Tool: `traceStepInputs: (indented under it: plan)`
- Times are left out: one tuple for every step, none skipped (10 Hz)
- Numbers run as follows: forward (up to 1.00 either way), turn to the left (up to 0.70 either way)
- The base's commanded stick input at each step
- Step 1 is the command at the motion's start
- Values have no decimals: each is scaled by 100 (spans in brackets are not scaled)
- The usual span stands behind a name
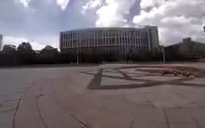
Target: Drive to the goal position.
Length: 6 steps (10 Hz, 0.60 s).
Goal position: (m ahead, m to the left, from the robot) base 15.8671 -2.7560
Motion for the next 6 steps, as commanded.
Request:
traceStepInputs:
  plan:
    - [70, 2]
    - [70, 2]
    - [70, 2]
    - [70, 2]
    - [70, 2]
    - [70, 2]
